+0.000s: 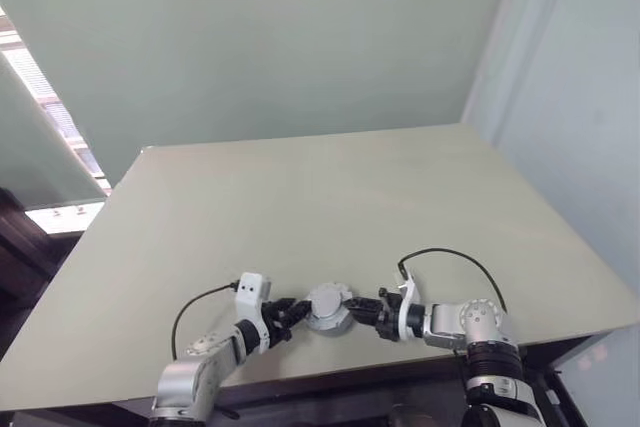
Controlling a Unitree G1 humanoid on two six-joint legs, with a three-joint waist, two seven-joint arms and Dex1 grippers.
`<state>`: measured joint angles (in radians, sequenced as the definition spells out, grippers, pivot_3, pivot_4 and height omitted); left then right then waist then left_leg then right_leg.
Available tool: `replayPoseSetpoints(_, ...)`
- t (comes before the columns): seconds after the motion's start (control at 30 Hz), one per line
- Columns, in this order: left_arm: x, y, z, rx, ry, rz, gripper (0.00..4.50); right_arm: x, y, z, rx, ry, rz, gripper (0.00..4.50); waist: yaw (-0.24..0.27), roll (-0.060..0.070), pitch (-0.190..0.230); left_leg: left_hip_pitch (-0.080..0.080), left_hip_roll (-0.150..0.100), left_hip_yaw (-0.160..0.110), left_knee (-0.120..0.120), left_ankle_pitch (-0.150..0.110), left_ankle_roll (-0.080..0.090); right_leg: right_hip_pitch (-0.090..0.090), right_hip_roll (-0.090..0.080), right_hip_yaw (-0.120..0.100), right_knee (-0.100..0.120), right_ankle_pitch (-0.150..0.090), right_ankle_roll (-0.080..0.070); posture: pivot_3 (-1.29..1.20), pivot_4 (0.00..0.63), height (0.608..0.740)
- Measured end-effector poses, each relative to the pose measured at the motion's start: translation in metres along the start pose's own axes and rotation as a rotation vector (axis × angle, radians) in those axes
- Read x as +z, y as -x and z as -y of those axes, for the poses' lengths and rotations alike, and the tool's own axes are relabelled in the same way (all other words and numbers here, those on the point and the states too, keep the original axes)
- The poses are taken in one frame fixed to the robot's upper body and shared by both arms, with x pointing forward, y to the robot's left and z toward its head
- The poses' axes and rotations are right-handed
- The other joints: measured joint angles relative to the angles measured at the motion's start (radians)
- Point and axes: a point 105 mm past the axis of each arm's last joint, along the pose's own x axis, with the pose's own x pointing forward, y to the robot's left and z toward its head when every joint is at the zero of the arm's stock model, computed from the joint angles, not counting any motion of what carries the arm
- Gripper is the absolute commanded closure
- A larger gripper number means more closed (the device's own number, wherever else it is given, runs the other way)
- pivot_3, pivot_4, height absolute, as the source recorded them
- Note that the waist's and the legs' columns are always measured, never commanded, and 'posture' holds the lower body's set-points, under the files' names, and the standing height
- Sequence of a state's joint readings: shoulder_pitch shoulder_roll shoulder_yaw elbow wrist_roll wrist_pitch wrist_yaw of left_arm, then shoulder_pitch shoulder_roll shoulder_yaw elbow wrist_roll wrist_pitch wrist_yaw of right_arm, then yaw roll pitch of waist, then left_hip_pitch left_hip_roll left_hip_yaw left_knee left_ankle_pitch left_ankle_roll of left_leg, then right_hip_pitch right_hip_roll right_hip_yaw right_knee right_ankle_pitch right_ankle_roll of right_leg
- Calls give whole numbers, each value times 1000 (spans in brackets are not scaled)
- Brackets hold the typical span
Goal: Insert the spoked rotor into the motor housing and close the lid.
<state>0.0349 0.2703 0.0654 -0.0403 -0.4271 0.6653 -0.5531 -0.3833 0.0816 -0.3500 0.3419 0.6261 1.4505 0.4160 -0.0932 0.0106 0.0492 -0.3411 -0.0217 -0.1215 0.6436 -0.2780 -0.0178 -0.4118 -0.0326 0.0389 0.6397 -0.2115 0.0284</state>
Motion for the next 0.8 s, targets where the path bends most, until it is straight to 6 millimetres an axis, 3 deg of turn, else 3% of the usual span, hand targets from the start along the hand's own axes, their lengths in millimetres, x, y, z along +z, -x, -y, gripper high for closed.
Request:
replayPoseSetpoints(0.13, 14, 9, -8, 5, 71, 74, 0, -1, -3, -1, 5, 4, 0, 3293, -6, -2, 2, 0, 1, 0, 0, 0, 0, -1, 1, 0, 0, 0, 0, 0, 0, 740)
replayPoseSetpoints(0.3, 35, 30, -25, 57, 222, 191, 0, -1, -5, -2, 16, -4, 4, 3293, -11, -3, 2, 0, 3, 0, -1, 0, 0, -2, 2, -1, 1, 0, 0, 0, 0, 740)
replayPoseSetpoints(0.67, 21, 44, -9, -68, 538, 230, 0, 1, -11, -8, 68, -61, 38, 3293, -3, -6, 8, -9, 1, 0, 0, 0, 0, -10, 0, 0, 0, 1, 2, 0, 0, 740)
replayPoseSetpoints(0.8, 20, 47, -4, -91, 612, 273, 0, 6, -14, -21, 105, -44, 36, 3294, -2, -6, 9, -17, 0, 0, 1, 0, 0, -16, 0, 1, 0, 2, 2, 0, 0, 740)
